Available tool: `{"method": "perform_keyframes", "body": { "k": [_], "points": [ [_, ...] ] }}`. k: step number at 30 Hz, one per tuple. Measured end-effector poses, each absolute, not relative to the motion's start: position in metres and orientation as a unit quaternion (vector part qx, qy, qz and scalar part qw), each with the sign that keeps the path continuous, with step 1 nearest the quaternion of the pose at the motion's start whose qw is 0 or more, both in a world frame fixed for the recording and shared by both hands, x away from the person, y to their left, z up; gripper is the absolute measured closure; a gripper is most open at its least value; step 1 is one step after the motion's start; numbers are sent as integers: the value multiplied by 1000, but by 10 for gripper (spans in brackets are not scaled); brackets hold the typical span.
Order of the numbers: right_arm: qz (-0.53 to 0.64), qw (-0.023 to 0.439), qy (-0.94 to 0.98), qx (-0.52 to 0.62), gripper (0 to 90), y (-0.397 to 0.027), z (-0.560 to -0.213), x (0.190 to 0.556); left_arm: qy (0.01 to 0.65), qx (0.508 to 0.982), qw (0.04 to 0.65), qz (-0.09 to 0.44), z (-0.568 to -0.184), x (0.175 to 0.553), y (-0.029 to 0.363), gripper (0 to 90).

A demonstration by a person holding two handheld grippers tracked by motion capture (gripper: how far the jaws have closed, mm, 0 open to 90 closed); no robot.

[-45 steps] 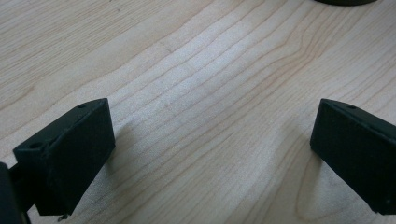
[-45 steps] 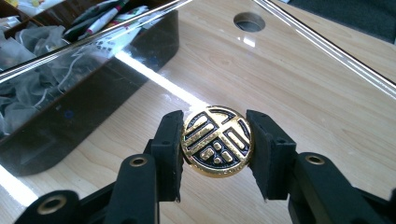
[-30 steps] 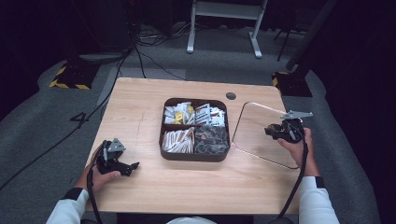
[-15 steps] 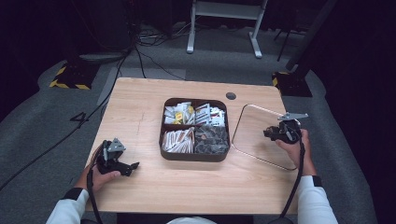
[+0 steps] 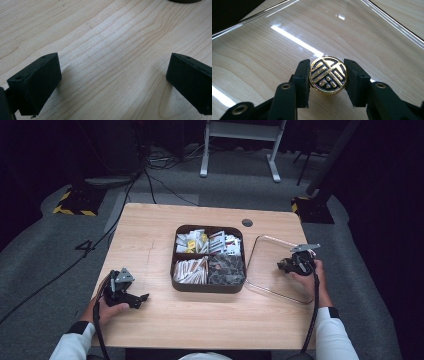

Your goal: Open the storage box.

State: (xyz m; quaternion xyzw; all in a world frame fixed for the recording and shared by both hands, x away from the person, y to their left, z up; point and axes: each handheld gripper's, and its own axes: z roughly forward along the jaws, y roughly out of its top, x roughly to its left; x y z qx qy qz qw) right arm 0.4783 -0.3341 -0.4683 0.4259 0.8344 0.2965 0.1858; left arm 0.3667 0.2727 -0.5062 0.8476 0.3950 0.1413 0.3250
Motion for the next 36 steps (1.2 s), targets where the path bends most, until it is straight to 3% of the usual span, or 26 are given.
{"method": "perform_keyframes", "body": {
  "k": [15,19,26,30,36],
  "points": [
    [283,186,837,430,588,-324,-478,484,395,848,325,142,-506,367,273,2],
    [333,181,812,444,550,-327,-470,483,395,848,325,142,-506,367,273,2],
    [335,185,812,441,467,-325,-467,482,395,848,325,142,-506,367,273,2],
    [331,196,811,441,368,-323,-464,481,395,848,325,142,-506,367,273,2],
    [343,208,802,444,321,-324,-458,479,395,848,325,142,-506,367,273,2]
  ]
}}
